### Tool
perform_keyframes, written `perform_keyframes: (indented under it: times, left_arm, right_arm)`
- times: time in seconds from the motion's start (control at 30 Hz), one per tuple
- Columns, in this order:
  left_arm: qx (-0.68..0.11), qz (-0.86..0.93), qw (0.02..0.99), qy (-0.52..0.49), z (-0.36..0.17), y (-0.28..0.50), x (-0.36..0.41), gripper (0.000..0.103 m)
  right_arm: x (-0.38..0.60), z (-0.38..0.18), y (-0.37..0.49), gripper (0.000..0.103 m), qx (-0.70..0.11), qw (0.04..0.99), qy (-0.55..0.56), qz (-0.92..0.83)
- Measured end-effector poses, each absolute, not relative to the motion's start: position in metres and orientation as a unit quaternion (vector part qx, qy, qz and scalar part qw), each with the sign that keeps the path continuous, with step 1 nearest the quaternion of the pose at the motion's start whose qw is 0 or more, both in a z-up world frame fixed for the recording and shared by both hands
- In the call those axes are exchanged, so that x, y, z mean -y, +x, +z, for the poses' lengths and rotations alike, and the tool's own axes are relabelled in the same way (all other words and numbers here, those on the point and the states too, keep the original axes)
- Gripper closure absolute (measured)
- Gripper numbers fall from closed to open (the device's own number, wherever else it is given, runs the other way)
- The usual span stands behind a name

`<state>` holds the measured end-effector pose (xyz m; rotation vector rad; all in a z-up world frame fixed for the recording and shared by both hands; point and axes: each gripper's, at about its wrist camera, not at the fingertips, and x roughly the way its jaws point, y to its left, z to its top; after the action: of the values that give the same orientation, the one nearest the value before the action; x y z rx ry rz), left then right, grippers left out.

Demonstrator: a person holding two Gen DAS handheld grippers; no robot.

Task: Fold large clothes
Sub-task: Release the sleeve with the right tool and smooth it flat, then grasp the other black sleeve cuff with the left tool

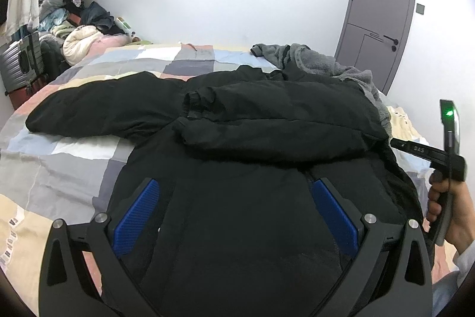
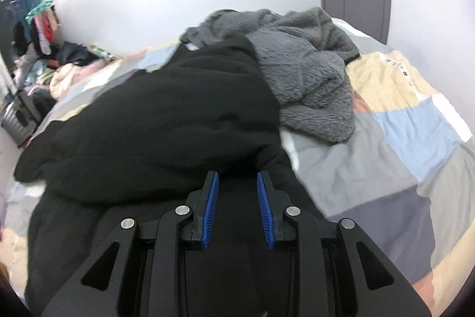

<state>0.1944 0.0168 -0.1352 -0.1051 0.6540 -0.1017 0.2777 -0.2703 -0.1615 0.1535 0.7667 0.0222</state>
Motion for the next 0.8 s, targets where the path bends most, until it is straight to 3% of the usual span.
perform_keyframes:
  times: [0.17,0.8]
  left_arm:
    - [-0.316,-0.055,0.946,-0.051,-0.128,0.182,-0.015,0.0]
    - [-0.281,-0.073,0.954,-0.072,-0.102,0.147,-0.043,0.0]
  right_arm:
    - [0.228,-0.13,0.232,0.079,-0.334,0.94,0.044,0.061]
    - [0.178,-0.114,0.092,0.079,-0.27,0.949,0.066,0.151]
